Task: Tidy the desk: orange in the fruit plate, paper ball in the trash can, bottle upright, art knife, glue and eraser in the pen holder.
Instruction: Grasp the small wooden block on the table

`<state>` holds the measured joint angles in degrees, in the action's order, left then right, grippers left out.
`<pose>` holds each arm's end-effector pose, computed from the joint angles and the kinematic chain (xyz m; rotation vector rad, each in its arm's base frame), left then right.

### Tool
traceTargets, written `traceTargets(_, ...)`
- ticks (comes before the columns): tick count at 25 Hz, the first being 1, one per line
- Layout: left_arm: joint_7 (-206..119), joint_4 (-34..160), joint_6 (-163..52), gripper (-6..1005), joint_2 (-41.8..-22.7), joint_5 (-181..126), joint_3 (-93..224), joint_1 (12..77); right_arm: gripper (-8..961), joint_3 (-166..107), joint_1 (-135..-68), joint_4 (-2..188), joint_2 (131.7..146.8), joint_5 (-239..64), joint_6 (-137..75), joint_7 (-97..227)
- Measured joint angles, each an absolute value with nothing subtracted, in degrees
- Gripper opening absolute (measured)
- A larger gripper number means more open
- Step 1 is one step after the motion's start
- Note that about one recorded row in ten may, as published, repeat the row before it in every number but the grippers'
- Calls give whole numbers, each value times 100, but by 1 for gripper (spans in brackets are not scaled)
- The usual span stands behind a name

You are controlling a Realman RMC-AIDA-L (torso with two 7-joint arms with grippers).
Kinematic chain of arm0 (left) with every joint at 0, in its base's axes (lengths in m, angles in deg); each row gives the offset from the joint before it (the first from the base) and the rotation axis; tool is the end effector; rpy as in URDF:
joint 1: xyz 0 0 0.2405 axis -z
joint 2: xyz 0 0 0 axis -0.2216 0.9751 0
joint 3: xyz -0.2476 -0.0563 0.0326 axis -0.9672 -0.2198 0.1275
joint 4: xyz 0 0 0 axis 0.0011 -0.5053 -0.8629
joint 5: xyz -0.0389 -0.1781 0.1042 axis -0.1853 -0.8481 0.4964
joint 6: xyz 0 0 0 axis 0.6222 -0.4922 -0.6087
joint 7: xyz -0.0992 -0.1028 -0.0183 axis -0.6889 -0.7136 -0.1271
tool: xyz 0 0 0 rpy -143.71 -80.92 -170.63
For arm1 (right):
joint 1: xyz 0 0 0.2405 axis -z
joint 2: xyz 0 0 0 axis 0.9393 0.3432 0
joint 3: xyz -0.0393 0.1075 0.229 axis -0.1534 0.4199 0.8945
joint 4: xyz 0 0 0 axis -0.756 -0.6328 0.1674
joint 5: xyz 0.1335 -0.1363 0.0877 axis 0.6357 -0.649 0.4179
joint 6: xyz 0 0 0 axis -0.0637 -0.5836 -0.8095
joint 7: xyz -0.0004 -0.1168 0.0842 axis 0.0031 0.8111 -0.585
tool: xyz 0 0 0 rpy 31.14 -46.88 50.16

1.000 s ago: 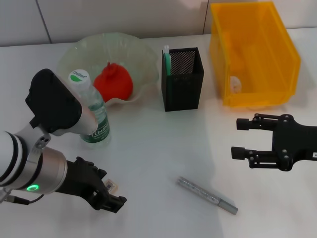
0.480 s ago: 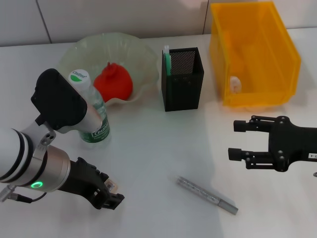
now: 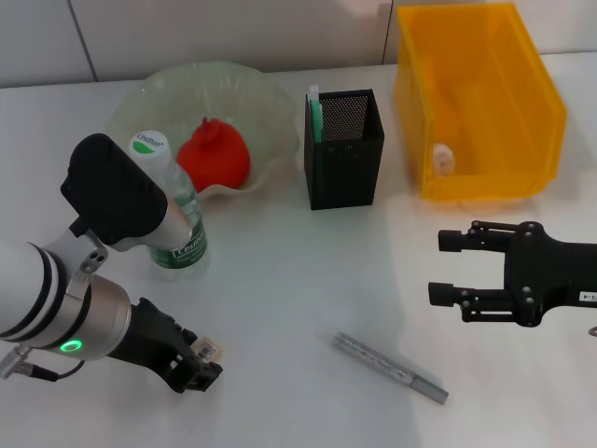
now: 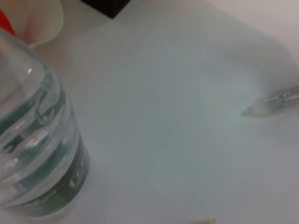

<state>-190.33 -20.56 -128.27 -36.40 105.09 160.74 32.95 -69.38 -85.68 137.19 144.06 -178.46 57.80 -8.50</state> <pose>-0.1945 0.2899 -0.0554 -2.7354 -0.7699 0.5189 0.2932 0.2684 0.0296 -2.7219 0.5474 0.7469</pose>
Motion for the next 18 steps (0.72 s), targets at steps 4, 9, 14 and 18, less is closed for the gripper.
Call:
traceTargets(4, -19048, -2001, -12769, 508, -3642, 10532, 16112, 3318, 747, -6924, -8573, 13657, 14406, -17848, 5781, -811)
traceTargets(9, -19048, -1996, -12707, 509, -3642, 10540, 16114, 3323, 747, -6911, -8576, 13645, 14406, -17848, 5781, -809)
traceTargets(14, -19048, -1938, -12718, 511, -3642, 10540, 16113, 3365, 747, -6897, -8575, 13645, 14407, -17848, 5781, -807)
traceTargets(18, -19048, -1851, -12734, 510, -3641, 10582, 16147, 3417, 747, -6893, -8575, 13645, 14407, -17848, 5781, -807)
